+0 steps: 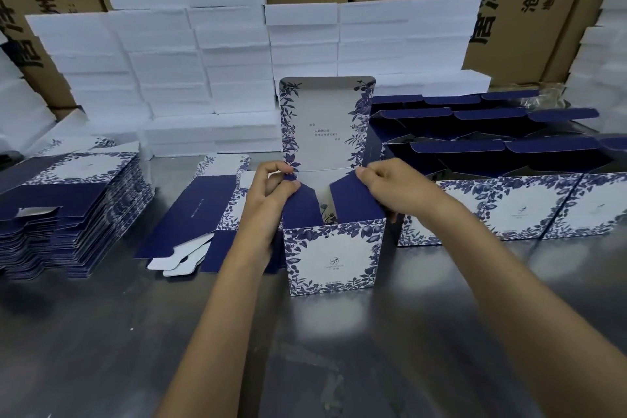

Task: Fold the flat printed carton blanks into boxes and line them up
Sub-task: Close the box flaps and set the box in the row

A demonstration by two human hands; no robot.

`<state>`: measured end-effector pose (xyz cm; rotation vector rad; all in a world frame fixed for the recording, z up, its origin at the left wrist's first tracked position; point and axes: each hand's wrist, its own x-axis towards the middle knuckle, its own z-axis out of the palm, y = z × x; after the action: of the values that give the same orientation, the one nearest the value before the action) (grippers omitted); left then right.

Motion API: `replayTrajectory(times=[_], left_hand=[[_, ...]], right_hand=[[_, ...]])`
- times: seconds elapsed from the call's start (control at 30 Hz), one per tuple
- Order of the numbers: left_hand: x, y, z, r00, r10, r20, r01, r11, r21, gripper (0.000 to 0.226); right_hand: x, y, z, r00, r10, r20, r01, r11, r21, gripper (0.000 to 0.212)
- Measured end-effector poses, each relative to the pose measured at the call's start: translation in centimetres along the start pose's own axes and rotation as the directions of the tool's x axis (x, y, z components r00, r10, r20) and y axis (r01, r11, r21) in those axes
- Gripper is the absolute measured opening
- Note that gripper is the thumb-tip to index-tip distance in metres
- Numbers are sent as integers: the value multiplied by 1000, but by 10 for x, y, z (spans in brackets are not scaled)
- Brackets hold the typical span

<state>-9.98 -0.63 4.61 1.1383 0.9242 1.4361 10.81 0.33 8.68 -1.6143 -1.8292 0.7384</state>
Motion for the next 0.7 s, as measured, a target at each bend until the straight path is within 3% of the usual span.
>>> replayTrajectory(times=[0.27,0.37,0.43,0.57,0.7], left_hand=[[-1,1,-1,999,-37,-2,37,999,-39,19],[-1,2,-1,997,-77,-19,74,991,-115,24],[-1,3,-1,998,-66,-5,65,990,-122,31],[-2,5,1,999,-48,7,49,991,-124,35],[0,6,0,999,-27,-25,24,990,-138,26]], right_hand=[[-8,0,7,991,-1,-130,2,1000,6,51],[-14,-1,7,983,-17,-185,10,999,-42,34],[-15,-4,8,984,13,-179,1,997,77,18],[-19,-11,13,992,47,-120,22,854,520,48],[-23,-8,19,979,33,-200,93,804,587,43]])
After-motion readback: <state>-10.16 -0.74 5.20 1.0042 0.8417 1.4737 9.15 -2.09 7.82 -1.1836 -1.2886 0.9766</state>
